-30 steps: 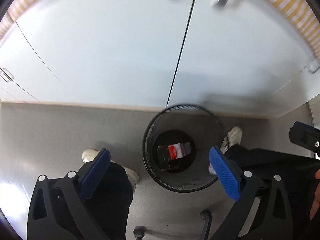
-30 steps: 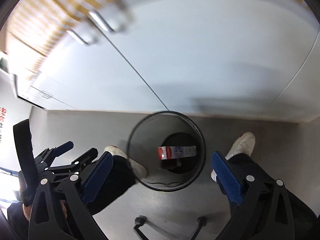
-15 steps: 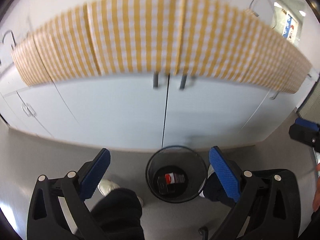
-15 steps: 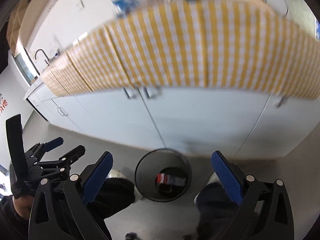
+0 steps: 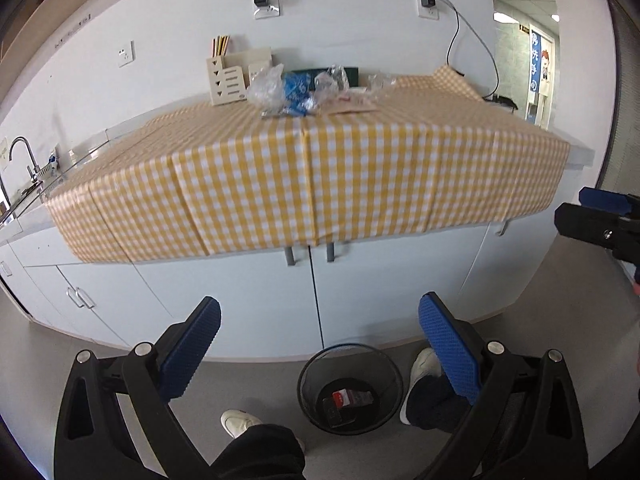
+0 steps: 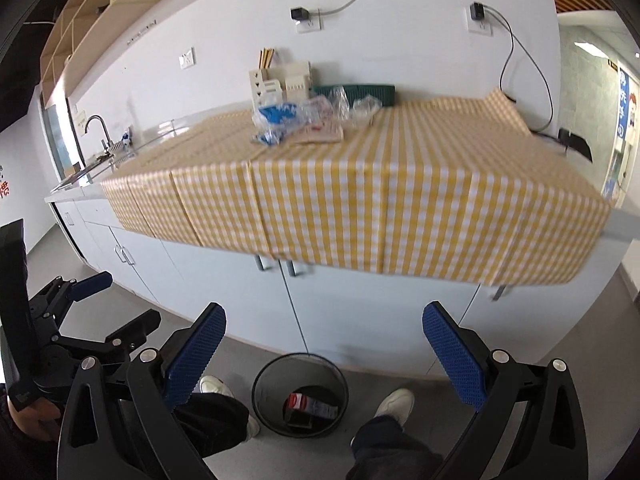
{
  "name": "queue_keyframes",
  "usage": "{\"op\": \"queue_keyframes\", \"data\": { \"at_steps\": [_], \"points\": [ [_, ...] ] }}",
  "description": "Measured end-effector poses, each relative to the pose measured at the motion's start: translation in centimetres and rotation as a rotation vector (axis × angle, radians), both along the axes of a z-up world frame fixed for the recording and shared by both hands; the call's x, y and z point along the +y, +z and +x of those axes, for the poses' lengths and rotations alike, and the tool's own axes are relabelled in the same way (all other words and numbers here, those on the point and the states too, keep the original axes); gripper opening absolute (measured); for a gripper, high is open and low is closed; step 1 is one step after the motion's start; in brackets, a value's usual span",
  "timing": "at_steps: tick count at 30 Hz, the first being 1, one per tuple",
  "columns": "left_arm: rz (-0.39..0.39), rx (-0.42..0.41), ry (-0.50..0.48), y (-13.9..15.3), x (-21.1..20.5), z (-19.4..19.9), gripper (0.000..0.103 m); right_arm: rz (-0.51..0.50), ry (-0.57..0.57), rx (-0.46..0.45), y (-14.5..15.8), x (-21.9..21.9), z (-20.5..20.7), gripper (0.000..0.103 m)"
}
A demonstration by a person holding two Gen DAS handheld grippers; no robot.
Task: Collect trash
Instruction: 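Raise both tools back toward the plastic wrappers on the counter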
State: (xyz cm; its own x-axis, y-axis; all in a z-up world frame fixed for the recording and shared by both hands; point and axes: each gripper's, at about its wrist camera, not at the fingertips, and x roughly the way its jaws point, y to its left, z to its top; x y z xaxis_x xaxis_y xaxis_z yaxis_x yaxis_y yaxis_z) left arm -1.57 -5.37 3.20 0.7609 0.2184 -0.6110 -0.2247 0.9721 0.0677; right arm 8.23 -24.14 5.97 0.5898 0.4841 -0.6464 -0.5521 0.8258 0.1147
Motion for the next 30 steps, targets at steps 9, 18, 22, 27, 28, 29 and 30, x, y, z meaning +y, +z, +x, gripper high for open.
{"op": "queue_keyframes", "data": {
  "at_steps": [9,18,22,27,28,29,30],
  "points": [
    [0.021,-0.048,0.02,3.3,2.7,4.4,0.099,-0.032,-0.011,-0.07,2.3,1.3,4.3,0.099],
    [0.054,-0.043,0.024,4.2,6.7,14.2,0.099,-0.06,-0.005,-0.092,2.4,5.0,12.6,0.099],
    [0.086,-0.048,0.021,3.9,7.8,18.8,0.099,-0.083,-0.026,-0.101,1.7,6.8,16.8,0.099],
    [0.088,-0.036,0.019,3.8,9.0,23.4,0.099,-0.098,-0.043,-0.095,0.9,8.4,20.4,0.099],
    [0.089,-0.039,0.019,4.0,9.4,24.2,0.099,-0.1,-0.041,-0.091,0.8,8.8,21.1,0.099],
    [0.089,-0.04,0.019,4.3,9.6,24.7,0.099,-0.099,-0.039,-0.086,0.8,9.0,21.6,0.099],
    [0.092,-0.039,0.019,4.6,10.1,25.6,0.099,-0.095,-0.037,-0.08,0.7,9.2,22.3,0.1]
  ]
}}
